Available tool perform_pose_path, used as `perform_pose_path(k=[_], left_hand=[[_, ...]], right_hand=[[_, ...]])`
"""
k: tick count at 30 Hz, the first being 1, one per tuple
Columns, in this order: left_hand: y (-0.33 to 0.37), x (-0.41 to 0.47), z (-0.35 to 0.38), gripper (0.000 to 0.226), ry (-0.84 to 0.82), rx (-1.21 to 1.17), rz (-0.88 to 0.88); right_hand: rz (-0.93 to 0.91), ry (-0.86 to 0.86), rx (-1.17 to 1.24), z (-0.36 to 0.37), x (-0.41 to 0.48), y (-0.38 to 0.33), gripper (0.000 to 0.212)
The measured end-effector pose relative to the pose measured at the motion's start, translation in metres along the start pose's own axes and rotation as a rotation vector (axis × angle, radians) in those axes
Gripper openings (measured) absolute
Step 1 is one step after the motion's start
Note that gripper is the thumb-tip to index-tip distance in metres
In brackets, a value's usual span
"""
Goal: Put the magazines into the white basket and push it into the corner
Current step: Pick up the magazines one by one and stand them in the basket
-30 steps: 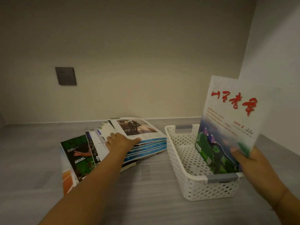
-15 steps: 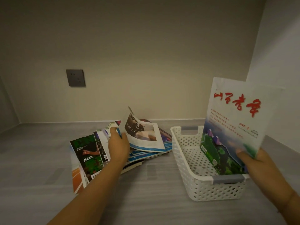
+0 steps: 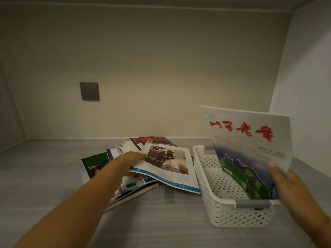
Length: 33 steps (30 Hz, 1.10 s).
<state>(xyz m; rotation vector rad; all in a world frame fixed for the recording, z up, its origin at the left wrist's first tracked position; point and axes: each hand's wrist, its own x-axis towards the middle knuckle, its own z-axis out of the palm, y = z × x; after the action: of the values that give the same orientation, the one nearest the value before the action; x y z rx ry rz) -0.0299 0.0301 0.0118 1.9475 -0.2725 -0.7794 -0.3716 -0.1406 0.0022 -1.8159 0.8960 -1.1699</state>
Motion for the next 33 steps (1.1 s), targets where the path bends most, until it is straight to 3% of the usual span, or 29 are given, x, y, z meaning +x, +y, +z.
perform_pose_path(k=[3, 7, 11, 18, 24, 33], left_hand=[[0.003, 0.002, 0.010, 0.027, 0.087, 0.094, 0.154], [-0.007, 0.001, 0.019, 0.024, 0.103, 0.073, 0.310], [-0.008, -0.001, 0.018, 0.017, 0.072, 0.017, 0.309], [-0.002, -0.005, 0.020, 0.026, 0.016, -0.005, 0.267], [-0.004, -0.020, 0.027, 0.035, 0.136, 0.128, 0.458], [-0.002, -0.079, 0.034, 0.021, 0.314, -0.158, 0.789]], right_hand=[[-0.020, 0.049, -0.054, 0.000, 0.004, 0.003, 0.059], [-0.126, 0.124, -0.174, 0.004, 0.006, 0.001, 0.050], [-0.181, 0.193, -0.216, 0.007, 0.008, 0.002, 0.044], [-0.156, 0.195, -0.173, 0.008, 0.010, 0.005, 0.046], [-0.142, 0.169, -0.140, 0.010, 0.009, 0.003, 0.047], [-0.034, 0.099, 0.030, 0.012, 0.009, -0.001, 0.048]])
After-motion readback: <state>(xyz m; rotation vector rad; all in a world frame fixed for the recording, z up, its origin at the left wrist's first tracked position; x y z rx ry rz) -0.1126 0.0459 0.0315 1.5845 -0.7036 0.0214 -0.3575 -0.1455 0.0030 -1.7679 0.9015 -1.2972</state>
